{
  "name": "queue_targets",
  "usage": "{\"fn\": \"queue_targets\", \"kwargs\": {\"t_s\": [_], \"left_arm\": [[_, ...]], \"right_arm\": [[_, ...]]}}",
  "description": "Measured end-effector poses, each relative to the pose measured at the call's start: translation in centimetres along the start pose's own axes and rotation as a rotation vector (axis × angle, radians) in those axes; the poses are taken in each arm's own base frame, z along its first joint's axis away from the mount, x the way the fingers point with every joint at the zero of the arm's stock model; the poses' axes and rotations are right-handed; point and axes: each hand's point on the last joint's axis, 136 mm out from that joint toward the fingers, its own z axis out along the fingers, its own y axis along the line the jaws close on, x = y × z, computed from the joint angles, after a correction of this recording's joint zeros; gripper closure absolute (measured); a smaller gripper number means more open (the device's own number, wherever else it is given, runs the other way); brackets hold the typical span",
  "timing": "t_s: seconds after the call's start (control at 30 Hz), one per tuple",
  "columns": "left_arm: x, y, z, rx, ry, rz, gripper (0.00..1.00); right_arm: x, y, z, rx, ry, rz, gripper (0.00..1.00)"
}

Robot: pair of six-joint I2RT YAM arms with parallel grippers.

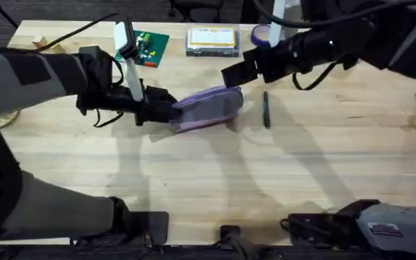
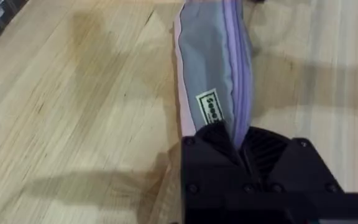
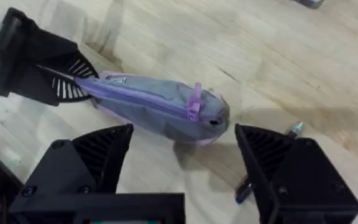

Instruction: Unzip the bag, pick up the pens from the table one at a time and place them inside, then zip the bag closed.

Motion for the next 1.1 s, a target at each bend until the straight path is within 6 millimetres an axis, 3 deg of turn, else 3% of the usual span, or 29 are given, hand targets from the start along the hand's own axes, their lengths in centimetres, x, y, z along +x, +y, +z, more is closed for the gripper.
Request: {"fn": "queue_targets", "kwargs": {"t_s": [0.27,0.67,0.73,0.87,0.9,0.93,0.97,1.1], "left_arm": [[0.0,0.0,0.0,0.000,0.000,0.000,0.959],[0.0,0.0,0.0,0.000,0.000,0.000,0.959],[0.0,0.0,0.0,0.000,0.000,0.000,0.959],[0.0,0.0,0.0,0.000,0.000,0.000,0.959],[0.0,0.0,0.0,0.000,-0.001,0.000,0.959],[0.0,0.0,0.0,0.000,-0.001,0.000,0.959],[0.0,0.0,0.0,0.000,-0.001,0.000,0.959],[0.0,0.0,0.0,0.000,-0.001,0.000,0.959]], "right_arm": [[-0.6,-0.6,2.1,-0.001,-0.010,0.012,0.004],[0.8,-1.8,6.1,0.004,0.065,0.123,0.019],[1.0,-1.9,6.3,0.004,0.071,0.130,0.072],[0.9,-1.7,6.3,-0.004,0.070,0.140,0.276],[0.9,-1.4,6.3,-0.012,0.071,0.140,0.412],[0.9,-1.4,6.3,-0.014,0.072,0.140,0.451],[0.9,-1.3,6.3,-0.017,0.072,0.143,0.569],[1.0,-1.1,6.3,-0.024,0.073,0.143,0.729]]}}
